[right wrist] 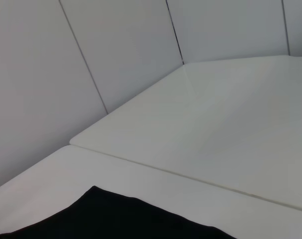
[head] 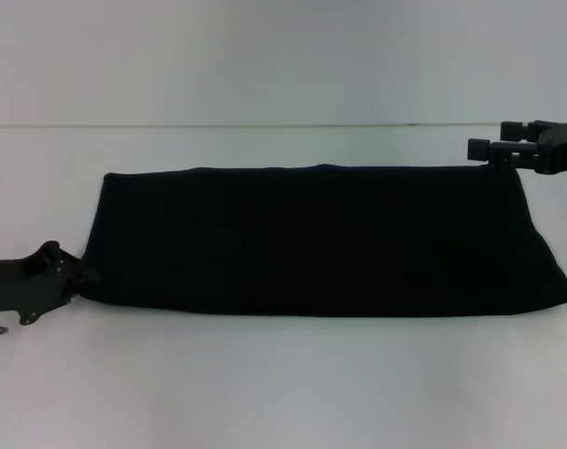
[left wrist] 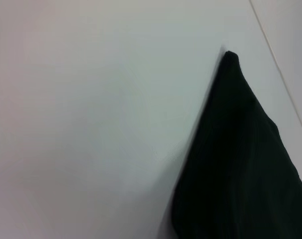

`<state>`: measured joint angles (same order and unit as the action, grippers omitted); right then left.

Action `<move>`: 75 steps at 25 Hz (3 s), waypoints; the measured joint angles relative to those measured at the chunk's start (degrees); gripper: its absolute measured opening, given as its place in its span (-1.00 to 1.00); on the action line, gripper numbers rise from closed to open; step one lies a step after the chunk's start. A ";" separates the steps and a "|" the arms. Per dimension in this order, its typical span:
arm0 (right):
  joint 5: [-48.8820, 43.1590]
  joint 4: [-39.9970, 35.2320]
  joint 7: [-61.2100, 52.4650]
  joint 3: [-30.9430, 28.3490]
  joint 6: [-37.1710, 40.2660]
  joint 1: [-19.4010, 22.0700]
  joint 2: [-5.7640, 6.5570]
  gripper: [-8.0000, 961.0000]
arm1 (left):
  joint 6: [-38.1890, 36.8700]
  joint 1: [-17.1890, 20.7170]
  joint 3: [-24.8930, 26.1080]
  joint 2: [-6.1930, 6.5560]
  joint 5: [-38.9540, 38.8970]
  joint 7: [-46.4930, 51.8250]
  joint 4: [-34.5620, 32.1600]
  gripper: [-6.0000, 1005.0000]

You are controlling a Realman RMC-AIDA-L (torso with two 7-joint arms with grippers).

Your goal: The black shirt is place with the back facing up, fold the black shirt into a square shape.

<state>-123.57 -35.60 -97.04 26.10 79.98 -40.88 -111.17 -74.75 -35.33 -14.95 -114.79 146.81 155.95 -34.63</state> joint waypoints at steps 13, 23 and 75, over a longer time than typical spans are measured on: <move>1.97 0.49 -0.42 -1.44 -1.85 0.20 -1.55 0.90 | -4.92 4.88 3.82 0.08 -1.69 -17.60 -4.19 -0.80; 6.52 0.74 -0.49 -1.44 -5.32 0.08 -3.85 0.90 | -7.76 11.54 4.57 1.92 -0.37 -21.48 -14.90 -0.76; 0.78 0.51 -14.21 4.65 -3.94 3.76 0.99 0.91 | -27.84 -9.55 -11.80 -7.12 -22.64 -50.80 10.18 0.07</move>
<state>-122.79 -35.09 -111.25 30.75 76.05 -37.12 -110.18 -102.59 -44.89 -26.76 -121.91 124.17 105.16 -24.44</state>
